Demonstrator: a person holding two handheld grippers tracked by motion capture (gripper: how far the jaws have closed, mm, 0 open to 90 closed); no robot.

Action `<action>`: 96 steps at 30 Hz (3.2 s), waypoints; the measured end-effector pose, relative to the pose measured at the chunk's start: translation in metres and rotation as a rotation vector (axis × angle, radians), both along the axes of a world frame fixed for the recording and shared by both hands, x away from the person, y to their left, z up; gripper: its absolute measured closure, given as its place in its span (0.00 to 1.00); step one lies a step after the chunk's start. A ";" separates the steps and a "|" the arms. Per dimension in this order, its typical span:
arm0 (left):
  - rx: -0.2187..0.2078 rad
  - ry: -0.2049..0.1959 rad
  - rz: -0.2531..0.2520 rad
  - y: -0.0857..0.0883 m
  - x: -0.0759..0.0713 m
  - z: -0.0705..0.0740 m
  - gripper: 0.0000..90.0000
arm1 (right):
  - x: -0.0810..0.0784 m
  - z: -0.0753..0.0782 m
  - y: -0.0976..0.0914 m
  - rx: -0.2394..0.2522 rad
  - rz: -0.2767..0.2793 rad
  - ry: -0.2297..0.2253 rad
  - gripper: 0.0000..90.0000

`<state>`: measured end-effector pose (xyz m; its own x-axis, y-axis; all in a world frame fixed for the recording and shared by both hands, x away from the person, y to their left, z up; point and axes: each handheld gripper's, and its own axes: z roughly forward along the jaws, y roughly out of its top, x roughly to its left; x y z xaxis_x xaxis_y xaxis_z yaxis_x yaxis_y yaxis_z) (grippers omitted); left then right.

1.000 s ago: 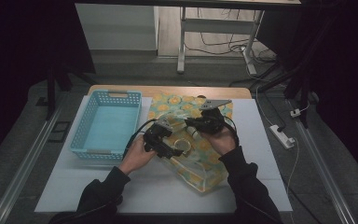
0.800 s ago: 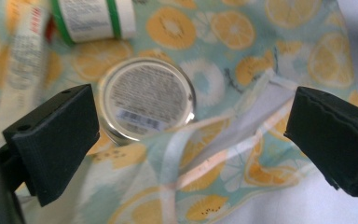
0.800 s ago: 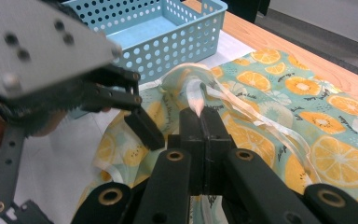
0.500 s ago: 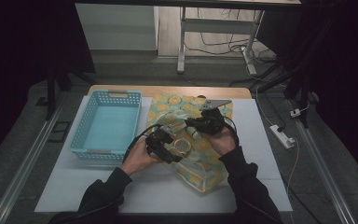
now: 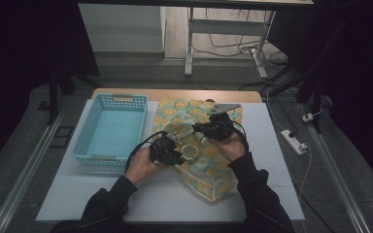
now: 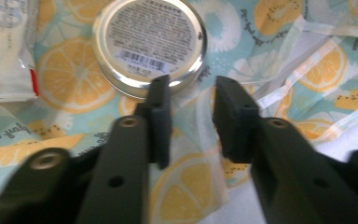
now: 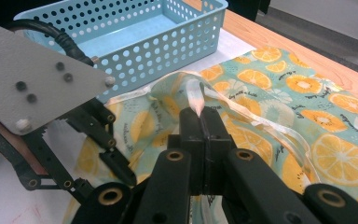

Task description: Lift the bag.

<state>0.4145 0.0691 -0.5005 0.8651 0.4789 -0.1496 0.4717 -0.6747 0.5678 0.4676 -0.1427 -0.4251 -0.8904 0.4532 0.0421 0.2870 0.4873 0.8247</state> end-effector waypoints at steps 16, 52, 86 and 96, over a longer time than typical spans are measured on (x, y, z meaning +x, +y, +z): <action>0.100 0.030 -0.005 -0.007 -0.008 -0.015 0.83 | -0.001 0.001 0.000 0.000 0.001 -0.003 1.00; -0.153 0.047 0.108 0.012 -0.009 0.056 0.99 | -0.009 0.020 0.002 0.018 0.053 0.038 1.00; -0.390 0.014 0.136 0.047 0.023 0.144 0.99 | -0.015 0.073 0.007 0.020 0.073 -0.023 1.00; -0.421 -0.018 0.135 0.048 0.028 0.169 0.99 | -0.012 0.097 0.006 0.063 0.082 -0.028 1.00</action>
<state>0.4428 0.1169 -0.3311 0.8030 0.4886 -0.3413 0.5275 -0.3160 0.7886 0.4552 -0.1368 -0.3280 -0.9256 0.3761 0.0426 0.2246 0.4550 0.8617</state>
